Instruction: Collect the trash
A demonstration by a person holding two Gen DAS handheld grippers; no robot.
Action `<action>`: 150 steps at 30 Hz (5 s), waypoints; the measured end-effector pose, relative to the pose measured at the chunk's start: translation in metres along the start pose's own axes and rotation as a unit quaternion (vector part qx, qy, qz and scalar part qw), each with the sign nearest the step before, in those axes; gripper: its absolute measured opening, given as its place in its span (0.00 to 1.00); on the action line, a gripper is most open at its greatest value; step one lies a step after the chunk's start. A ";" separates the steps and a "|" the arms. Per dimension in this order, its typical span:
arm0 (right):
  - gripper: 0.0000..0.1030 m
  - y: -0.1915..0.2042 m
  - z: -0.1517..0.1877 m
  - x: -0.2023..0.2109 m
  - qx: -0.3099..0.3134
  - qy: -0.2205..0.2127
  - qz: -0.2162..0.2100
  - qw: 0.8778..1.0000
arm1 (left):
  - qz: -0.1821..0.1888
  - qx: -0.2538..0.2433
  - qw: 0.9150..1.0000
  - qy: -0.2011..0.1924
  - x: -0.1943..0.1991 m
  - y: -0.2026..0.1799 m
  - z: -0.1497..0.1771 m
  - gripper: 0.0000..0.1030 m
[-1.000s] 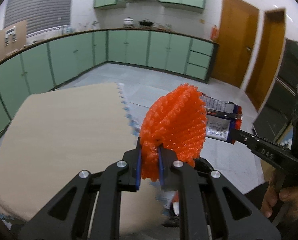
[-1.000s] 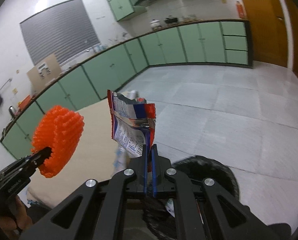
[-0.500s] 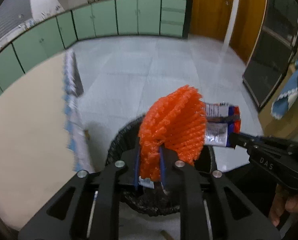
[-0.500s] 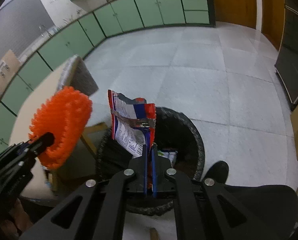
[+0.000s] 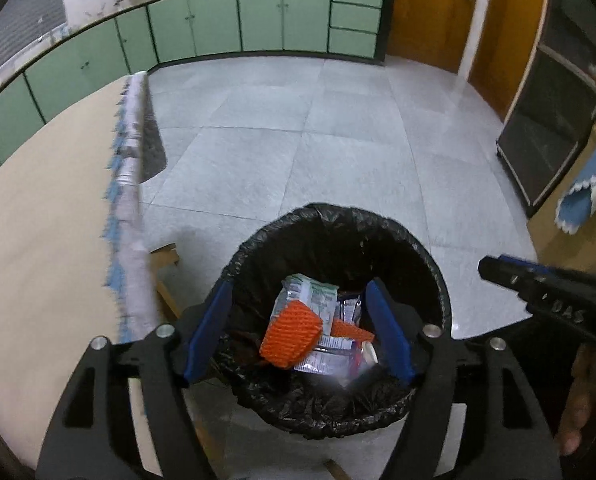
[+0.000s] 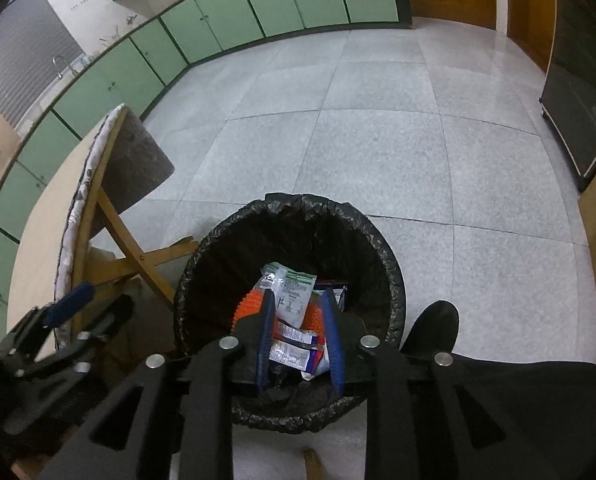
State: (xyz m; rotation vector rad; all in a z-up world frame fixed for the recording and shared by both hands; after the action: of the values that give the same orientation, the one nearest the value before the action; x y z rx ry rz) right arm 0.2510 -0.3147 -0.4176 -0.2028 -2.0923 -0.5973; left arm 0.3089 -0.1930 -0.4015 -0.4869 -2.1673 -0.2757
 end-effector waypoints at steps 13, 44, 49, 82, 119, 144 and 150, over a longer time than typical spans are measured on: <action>0.87 0.045 -0.004 0.053 0.047 -0.059 0.022 0.997 | -0.040 0.072 0.994 -0.079 0.119 0.066 -0.006 0.93; 0.94 0.228 0.039 0.308 0.198 -0.311 -0.004 0.930 | -0.181 0.175 0.935 -0.248 0.400 0.126 0.022 0.95; 0.94 0.232 0.048 0.338 0.194 -0.343 0.002 0.919 | -0.190 0.174 0.927 -0.272 0.429 0.117 0.027 0.95; 0.94 0.213 0.048 0.386 0.149 -0.376 0.035 0.914 | -0.201 0.155 0.907 -0.338 0.486 0.090 0.031 0.95; 0.94 0.206 0.044 0.385 0.142 -0.370 0.058 0.916 | -0.192 0.159 0.911 -0.330 0.476 0.099 0.035 0.95; 0.94 0.203 0.041 0.384 0.141 -0.367 0.057 0.918 | -0.191 0.158 0.912 -0.327 0.474 0.098 0.036 0.95; 0.94 0.203 0.041 0.383 0.141 -0.367 0.057 0.918 | -0.190 0.158 0.913 -0.326 0.472 0.099 0.037 0.95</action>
State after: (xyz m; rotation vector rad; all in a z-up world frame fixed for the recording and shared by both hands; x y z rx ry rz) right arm 0.0784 -0.1502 -0.0532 -0.4298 -2.8344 -0.1353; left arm 0.0695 0.0250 -0.0419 0.0572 -2.8909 0.0523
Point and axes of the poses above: each gripper's, at about its wrist camera, not at the fingertips, and x roughly against the way its jaws point, y to its left, z to its underside, the point moved 4 cm from there along -x, roughly the way its jaws point, and after that the axes turned 3 degrees about -z, right-handed, at the moved point
